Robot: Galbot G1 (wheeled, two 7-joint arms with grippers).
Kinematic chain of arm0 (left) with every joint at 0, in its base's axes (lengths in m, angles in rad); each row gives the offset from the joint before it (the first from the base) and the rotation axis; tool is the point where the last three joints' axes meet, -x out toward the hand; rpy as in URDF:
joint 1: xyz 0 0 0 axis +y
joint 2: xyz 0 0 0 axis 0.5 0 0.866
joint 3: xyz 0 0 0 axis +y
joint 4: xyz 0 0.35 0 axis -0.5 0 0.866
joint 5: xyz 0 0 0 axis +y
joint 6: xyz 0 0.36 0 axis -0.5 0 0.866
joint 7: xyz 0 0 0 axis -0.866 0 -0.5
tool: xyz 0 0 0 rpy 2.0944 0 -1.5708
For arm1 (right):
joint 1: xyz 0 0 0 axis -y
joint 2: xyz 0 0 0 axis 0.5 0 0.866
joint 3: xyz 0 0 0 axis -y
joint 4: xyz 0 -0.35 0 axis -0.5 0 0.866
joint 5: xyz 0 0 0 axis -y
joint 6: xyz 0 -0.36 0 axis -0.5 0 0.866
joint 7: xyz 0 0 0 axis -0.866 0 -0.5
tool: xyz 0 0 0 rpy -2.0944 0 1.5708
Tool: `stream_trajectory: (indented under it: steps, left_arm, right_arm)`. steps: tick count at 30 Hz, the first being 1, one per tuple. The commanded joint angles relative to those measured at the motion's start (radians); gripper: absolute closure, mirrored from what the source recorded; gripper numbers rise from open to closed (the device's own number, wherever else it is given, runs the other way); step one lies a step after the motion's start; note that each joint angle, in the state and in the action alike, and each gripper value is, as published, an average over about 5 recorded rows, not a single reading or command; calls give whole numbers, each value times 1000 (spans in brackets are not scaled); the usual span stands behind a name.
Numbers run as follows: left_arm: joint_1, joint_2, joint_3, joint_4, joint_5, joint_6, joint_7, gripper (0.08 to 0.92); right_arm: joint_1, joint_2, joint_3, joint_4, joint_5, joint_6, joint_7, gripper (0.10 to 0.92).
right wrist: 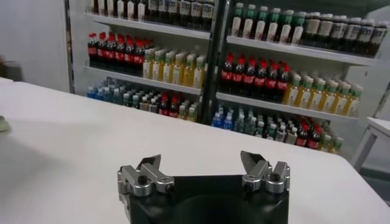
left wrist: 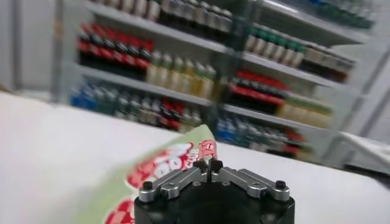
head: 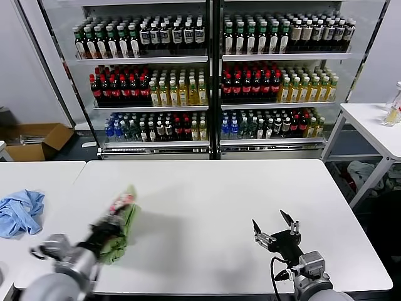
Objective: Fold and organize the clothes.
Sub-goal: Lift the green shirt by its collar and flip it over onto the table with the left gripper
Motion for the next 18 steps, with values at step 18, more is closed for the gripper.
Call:
stream_trajectory:
  steps: [18]
  left_arm:
    - [-189, -379, 470, 215, 364, -81, -15, 915]
  right_arm:
    - [-1, -11, 40, 5, -1, -1, -1, 203]
